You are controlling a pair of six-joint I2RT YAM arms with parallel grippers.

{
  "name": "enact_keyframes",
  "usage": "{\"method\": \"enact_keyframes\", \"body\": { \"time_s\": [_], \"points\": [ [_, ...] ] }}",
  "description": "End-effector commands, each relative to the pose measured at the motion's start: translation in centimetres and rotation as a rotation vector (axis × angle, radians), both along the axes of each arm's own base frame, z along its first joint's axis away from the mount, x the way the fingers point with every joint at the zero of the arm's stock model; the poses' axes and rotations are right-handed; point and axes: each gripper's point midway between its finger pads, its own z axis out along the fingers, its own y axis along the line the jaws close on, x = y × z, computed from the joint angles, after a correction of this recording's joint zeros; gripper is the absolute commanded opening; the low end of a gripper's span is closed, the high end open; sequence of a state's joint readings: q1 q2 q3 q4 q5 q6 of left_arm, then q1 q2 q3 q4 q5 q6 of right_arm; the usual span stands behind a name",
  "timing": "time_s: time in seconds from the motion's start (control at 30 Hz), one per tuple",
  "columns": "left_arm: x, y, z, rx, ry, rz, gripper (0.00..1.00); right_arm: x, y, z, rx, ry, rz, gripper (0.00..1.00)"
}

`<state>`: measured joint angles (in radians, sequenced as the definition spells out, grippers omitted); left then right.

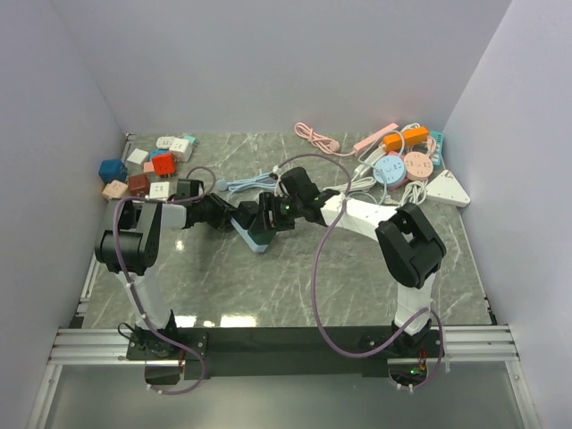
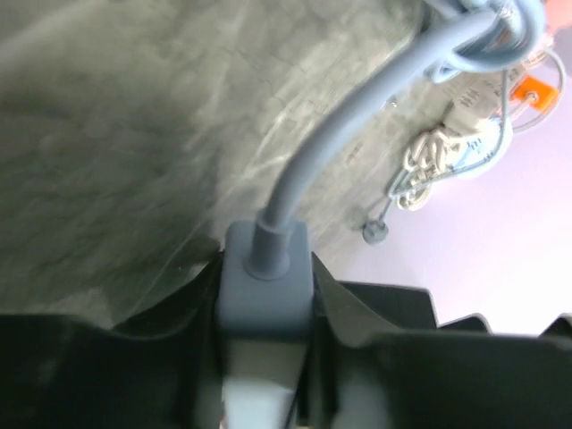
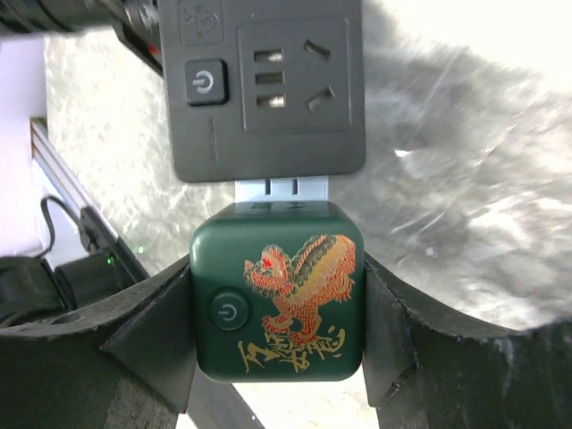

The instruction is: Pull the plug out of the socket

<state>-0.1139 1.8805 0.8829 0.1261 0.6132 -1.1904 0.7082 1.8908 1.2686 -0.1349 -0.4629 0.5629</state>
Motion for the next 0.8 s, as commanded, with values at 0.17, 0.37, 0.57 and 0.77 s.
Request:
{"method": "enact_keyframes", "body": {
  "time_s": [0.17, 0.37, 0.57, 0.77],
  "points": [
    [-1.4, -1.3, 0.4, -0.016, -0.043, -0.11, 0.0, 1.0, 2.8, 7.4, 0.165, -0.154, 0.058, 0.0],
    [-0.9, 0.5, -0.1, 0.2, -0.076, -0.233, 0.0, 1.2, 0.8, 8.8, 0.078, -0.216, 0.113, 0.0],
    [-0.7, 3.0, 0.9, 0.409, -0.154, -0.33, 0.0, 2.2, -4.0, 8.4, -0.174, -0.245, 0.203, 0.0],
    [-0.7, 3.6, 2.5, 0.46, -0.2, -0.343, 0.0, 2.9, -5.8, 10.1, -0.067, -0.207, 0.152, 0.0]
  ]
}}
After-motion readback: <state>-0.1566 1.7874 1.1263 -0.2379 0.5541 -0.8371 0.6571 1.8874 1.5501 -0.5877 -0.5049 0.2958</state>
